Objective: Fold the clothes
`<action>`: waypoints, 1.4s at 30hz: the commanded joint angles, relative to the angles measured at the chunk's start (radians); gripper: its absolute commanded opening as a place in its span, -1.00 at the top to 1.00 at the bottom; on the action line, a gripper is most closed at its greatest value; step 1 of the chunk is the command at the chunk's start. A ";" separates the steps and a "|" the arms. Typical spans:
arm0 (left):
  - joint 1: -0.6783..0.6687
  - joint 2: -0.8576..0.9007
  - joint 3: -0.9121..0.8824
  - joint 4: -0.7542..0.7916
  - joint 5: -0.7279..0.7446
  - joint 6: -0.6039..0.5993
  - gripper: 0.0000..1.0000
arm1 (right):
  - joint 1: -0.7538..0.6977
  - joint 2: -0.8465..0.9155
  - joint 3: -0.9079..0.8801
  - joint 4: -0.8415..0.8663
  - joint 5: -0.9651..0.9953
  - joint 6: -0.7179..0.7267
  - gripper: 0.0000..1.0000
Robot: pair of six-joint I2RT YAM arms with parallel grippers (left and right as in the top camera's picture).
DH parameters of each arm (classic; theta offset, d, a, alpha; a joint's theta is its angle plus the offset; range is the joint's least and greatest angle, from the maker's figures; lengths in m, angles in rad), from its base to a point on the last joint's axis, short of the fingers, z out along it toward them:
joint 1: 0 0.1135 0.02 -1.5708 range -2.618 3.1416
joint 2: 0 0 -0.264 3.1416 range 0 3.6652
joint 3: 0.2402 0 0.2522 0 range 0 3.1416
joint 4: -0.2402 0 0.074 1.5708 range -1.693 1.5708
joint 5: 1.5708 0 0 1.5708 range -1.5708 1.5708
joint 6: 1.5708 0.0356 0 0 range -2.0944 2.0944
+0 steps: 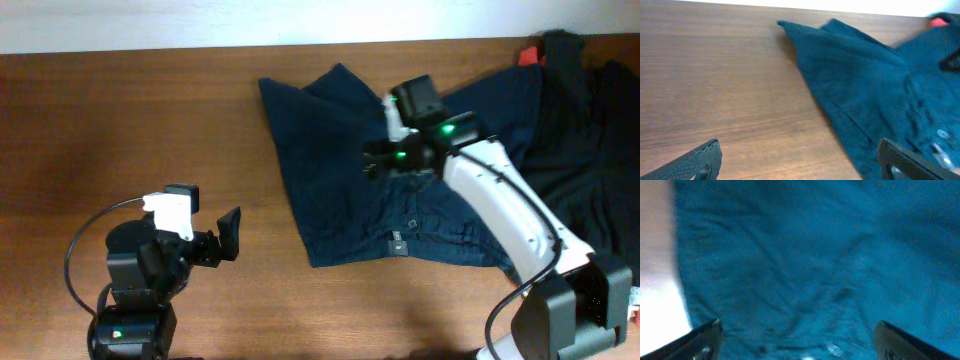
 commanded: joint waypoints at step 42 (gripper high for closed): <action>0.100 0.757 0.281 -0.642 0.034 -0.359 -0.98 | -0.114 -0.006 -0.465 0.294 -0.378 0.175 -0.54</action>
